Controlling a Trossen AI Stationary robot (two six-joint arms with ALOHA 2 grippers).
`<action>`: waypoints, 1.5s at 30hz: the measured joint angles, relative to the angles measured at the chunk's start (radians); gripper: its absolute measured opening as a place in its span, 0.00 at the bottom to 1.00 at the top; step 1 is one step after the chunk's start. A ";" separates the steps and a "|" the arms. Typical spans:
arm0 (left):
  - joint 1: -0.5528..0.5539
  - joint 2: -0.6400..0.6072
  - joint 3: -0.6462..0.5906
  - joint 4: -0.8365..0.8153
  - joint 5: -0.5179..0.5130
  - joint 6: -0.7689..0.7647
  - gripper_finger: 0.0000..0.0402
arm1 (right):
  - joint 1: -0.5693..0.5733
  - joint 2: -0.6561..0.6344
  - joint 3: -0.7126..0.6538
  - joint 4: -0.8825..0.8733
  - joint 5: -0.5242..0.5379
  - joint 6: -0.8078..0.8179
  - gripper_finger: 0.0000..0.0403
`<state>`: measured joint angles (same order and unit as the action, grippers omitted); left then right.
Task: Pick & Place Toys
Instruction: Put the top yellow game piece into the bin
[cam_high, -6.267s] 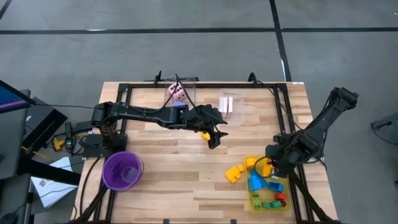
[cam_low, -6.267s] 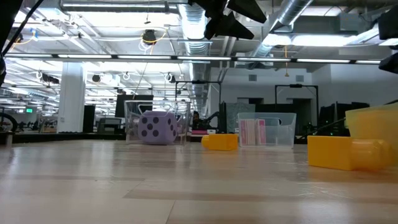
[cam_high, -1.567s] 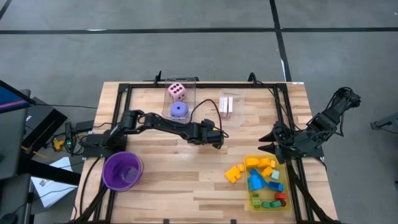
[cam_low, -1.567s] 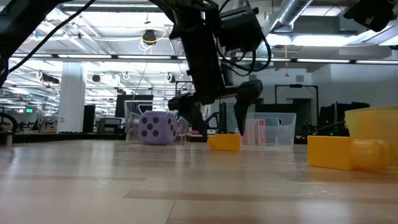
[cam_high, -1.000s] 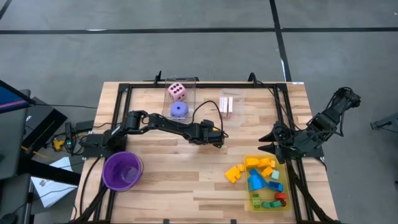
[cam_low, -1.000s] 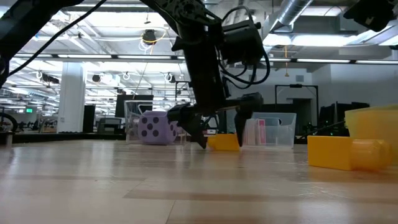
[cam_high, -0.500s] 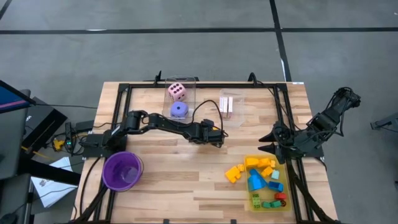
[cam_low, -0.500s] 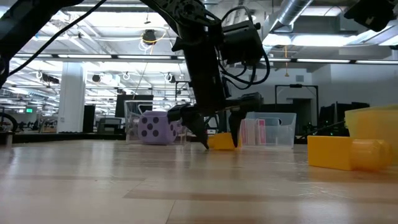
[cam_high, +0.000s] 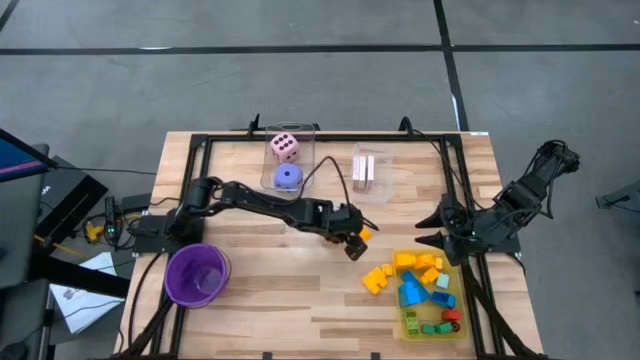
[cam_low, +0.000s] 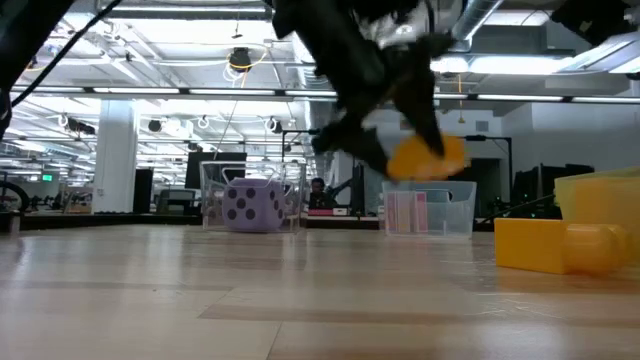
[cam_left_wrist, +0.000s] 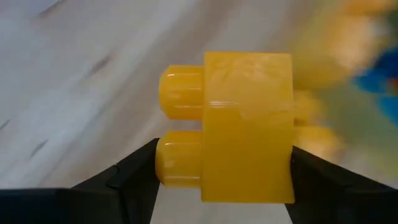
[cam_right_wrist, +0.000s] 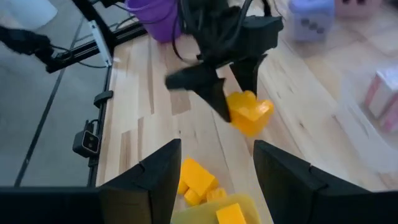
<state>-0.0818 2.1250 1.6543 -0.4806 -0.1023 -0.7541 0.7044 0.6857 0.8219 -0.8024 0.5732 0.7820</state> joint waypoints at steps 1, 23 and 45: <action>0.001 -0.017 0.000 0.013 0.032 0.032 0.65 | 0.000 0.000 0.000 0.014 0.000 -0.028 0.48; 0.044 -0.220 0.001 0.321 0.345 0.106 0.66 | -0.062 0.106 0.000 0.434 0.158 -0.894 0.48; 0.072 -0.220 0.001 0.329 0.590 0.059 0.66 | -0.158 0.294 0.408 0.108 -0.093 -0.900 0.54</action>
<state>-0.0100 1.9053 1.6554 -0.1514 0.4880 -0.6955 0.5461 0.9800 1.2302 -0.6948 0.4805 -0.1182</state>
